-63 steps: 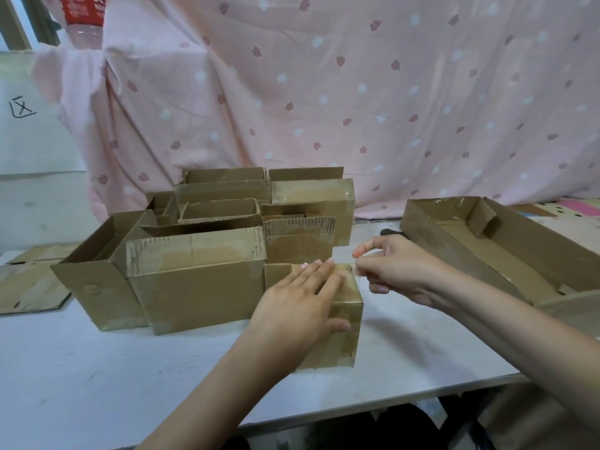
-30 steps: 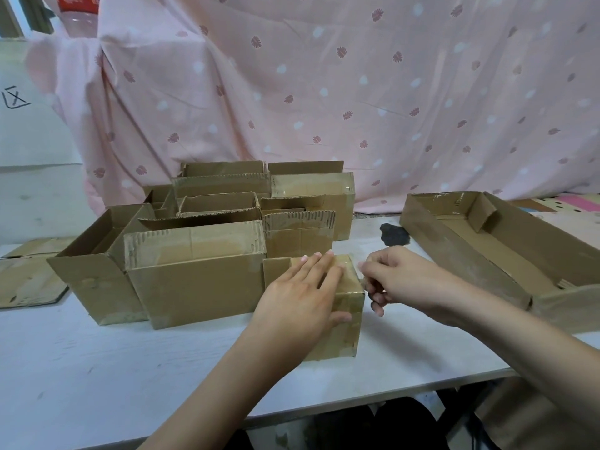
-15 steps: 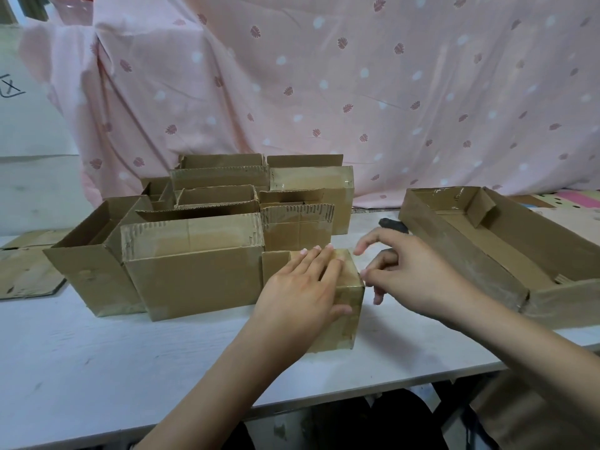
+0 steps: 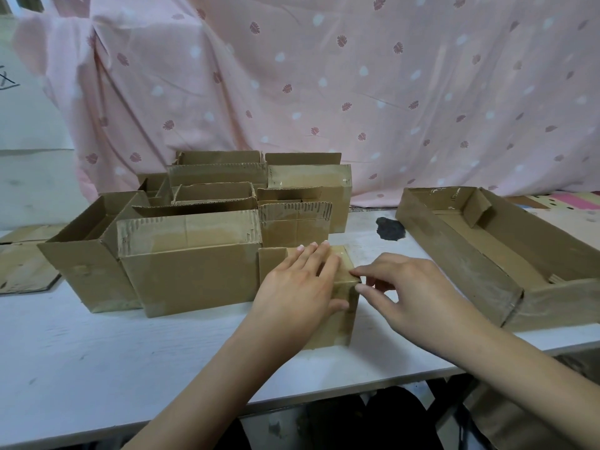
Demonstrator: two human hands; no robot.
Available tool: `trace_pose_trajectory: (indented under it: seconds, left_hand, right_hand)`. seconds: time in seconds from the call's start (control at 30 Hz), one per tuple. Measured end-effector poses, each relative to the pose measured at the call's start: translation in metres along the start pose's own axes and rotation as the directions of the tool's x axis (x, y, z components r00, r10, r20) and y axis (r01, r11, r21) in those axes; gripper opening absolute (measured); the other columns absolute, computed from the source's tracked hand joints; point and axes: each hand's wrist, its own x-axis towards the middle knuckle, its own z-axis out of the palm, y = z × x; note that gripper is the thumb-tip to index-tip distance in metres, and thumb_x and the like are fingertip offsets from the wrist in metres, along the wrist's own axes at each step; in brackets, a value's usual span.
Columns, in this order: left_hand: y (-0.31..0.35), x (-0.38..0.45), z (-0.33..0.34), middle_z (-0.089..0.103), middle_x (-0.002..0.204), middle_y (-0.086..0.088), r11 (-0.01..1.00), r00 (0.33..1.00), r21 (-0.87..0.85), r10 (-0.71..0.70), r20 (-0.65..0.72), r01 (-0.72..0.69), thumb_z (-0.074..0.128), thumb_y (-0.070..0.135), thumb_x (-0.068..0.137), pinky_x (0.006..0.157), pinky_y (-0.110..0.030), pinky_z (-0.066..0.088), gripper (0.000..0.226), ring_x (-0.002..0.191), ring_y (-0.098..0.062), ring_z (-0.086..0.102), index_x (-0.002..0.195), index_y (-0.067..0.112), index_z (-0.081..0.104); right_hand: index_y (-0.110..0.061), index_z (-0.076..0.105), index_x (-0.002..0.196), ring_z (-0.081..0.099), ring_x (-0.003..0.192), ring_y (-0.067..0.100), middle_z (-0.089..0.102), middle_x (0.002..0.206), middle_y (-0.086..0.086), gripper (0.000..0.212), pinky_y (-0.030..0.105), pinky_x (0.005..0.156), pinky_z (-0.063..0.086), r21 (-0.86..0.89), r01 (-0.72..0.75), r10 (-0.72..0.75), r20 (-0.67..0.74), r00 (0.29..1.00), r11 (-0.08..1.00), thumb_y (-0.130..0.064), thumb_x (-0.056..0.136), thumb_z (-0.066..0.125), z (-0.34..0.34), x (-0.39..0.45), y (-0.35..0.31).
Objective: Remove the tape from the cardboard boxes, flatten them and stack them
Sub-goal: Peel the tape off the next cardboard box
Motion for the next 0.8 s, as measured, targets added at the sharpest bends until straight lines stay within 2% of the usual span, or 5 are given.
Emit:
trace_pose_trajectory:
  seconds: [0.1,0.2,0.33,0.57,0.8]
  left_hand:
    - [0.003,0.0,-0.006,0.044,0.151,-0.015,1.0,1.0,0.003,-0.004,0.003,0.004,0.062,0.058,0.087,0.115,-0.035,0.031,0.068,0.139,-0.026,0.045,0.134,0.009,0.056]
    - [0.001,-0.002,-0.006,0.015,0.164,-0.01,0.998,0.998,-0.068,0.007,0.059,-0.003,0.044,0.057,0.097,0.121,-0.031,0.006,0.071,0.152,-0.022,0.016,0.151,0.012,0.032]
    - [0.002,-0.001,-0.006,0.056,0.141,-0.014,1.0,0.998,-0.004,-0.008,0.066,0.008,0.071,0.061,0.078,0.108,-0.035,0.04,0.067,0.129,-0.025,0.056,0.123,0.011,0.064]
    - [0.003,-0.001,-0.009,0.067,0.127,-0.01,1.0,0.996,-0.009,-0.006,0.088,0.007,0.08,0.063,0.065,0.097,-0.035,0.05,0.066,0.116,-0.023,0.065,0.108,0.013,0.069]
    - [0.0,-0.002,-0.008,0.064,0.132,-0.01,0.996,0.997,-0.088,-0.002,0.073,0.009,0.077,0.062,0.068,0.101,-0.037,0.047,0.064,0.121,-0.022,0.062,0.109,0.014,0.067]
  right_hand:
    - [-0.027,0.076,0.11,0.063,0.082,0.009,0.062,0.093,-0.015,0.018,0.029,0.081,0.051,-0.03,0.032,-0.033,-0.006,0.999,0.999,-0.03,0.095,0.066,-0.004,0.004,0.004]
    - [-0.025,0.076,0.102,0.061,0.084,0.011,0.061,0.09,-0.013,0.012,0.03,0.082,0.05,-0.046,0.029,-0.028,0.031,0.999,0.998,-0.026,0.094,0.068,-0.007,0.011,0.003]
    - [-0.026,0.072,0.092,0.059,0.079,0.005,0.064,0.084,-0.01,0.003,0.012,0.069,0.042,-0.023,-0.048,0.05,0.091,0.995,0.999,-0.024,0.091,0.072,-0.014,0.02,-0.002]
    - [-0.03,0.051,0.094,0.044,0.07,0.001,0.045,0.084,-0.014,0.009,0.017,0.058,0.032,-0.058,-0.096,0.111,0.381,0.918,0.994,-0.027,0.102,0.053,-0.022,0.032,-0.005]
    - [-0.029,0.043,0.095,0.042,0.076,-0.004,0.038,0.09,-0.017,0.012,0.013,0.067,0.034,-0.062,0.009,0.019,0.438,0.899,0.998,-0.023,0.104,0.046,-0.021,0.028,-0.004]
